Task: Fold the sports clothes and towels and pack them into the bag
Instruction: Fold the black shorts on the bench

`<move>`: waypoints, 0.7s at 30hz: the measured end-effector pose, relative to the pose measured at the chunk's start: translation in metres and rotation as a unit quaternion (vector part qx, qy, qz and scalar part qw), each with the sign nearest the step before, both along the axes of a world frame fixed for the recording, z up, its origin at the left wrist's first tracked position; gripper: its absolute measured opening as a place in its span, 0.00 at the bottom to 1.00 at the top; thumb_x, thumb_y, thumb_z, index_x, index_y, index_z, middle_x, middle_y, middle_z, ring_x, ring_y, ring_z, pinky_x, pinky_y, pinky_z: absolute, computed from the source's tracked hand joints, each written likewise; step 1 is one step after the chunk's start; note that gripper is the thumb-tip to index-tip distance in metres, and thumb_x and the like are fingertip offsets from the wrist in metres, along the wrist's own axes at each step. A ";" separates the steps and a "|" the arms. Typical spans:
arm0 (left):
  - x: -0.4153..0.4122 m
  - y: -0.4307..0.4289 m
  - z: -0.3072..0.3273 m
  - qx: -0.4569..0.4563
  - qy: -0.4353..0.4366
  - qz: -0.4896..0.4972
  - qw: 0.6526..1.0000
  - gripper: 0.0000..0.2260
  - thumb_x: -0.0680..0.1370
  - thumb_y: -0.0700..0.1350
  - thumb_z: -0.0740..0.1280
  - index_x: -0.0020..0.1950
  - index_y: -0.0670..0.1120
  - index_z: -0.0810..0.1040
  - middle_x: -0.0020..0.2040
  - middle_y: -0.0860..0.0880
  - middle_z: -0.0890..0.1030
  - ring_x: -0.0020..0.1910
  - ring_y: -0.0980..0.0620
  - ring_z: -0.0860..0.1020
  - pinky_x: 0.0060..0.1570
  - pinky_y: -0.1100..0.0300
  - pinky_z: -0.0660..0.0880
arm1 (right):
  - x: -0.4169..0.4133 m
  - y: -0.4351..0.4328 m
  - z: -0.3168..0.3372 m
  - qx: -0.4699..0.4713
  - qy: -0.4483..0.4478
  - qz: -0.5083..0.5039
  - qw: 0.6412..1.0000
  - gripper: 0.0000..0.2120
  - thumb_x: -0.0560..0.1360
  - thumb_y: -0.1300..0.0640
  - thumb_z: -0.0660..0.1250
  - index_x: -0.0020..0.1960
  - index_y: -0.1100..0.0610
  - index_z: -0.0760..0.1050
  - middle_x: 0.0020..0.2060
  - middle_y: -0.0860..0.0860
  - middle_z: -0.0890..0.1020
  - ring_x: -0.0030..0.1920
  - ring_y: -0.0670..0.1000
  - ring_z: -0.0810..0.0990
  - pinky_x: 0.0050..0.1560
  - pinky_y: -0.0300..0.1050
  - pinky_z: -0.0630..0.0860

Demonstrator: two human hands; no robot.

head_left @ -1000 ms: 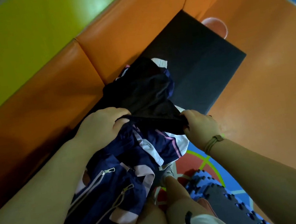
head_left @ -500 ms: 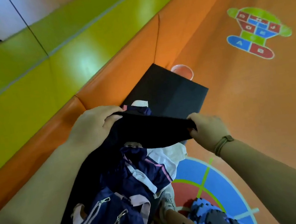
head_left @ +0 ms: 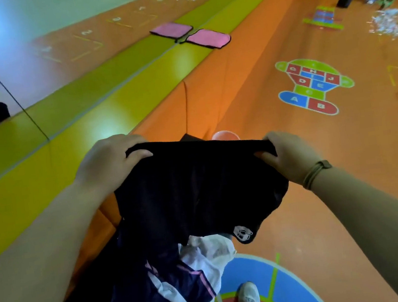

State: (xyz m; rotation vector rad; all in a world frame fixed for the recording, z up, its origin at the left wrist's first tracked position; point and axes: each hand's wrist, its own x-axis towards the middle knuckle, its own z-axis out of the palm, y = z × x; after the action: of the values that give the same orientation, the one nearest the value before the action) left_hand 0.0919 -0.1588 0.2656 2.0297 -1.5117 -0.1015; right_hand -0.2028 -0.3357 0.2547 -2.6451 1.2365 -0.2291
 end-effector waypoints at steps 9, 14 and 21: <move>-0.029 -0.082 0.014 0.042 0.072 0.049 0.995 0.06 0.73 0.50 0.72 0.49 0.53 0.80 0.48 0.51 0.81 0.48 0.51 0.77 0.41 0.62 0.71 | -0.049 -0.088 0.035 0.125 0.006 0.069 0.990 0.06 0.73 0.55 0.70 0.50 0.53 0.77 0.43 0.51 0.79 0.46 0.53 0.77 0.46 0.48 0.75; -0.050 -0.110 0.014 0.038 0.125 0.124 0.984 0.08 0.70 0.51 0.74 0.47 0.53 0.80 0.48 0.52 0.79 0.47 0.51 0.75 0.38 0.66 0.68 | -0.061 -0.126 0.025 0.166 -0.040 0.015 0.985 0.03 0.75 0.51 0.66 0.48 0.49 0.74 0.39 0.49 0.78 0.40 0.51 0.77 0.36 0.42 0.72; -0.074 -0.122 0.007 0.046 0.170 0.215 0.961 0.12 0.70 0.53 0.75 0.47 0.47 0.80 0.44 0.52 0.77 0.46 0.49 0.74 0.42 0.55 0.70 | -0.065 -0.153 0.024 0.238 -0.102 -0.039 0.965 0.13 0.68 0.45 0.73 0.42 0.54 0.79 0.37 0.50 0.81 0.39 0.49 0.80 0.39 0.43 0.77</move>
State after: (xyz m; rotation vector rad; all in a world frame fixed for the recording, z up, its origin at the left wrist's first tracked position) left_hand 0.0176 -0.2810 0.2731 2.2299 -0.8521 -0.3305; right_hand -0.2677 -0.4888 0.2784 -2.1110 1.1575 -0.1824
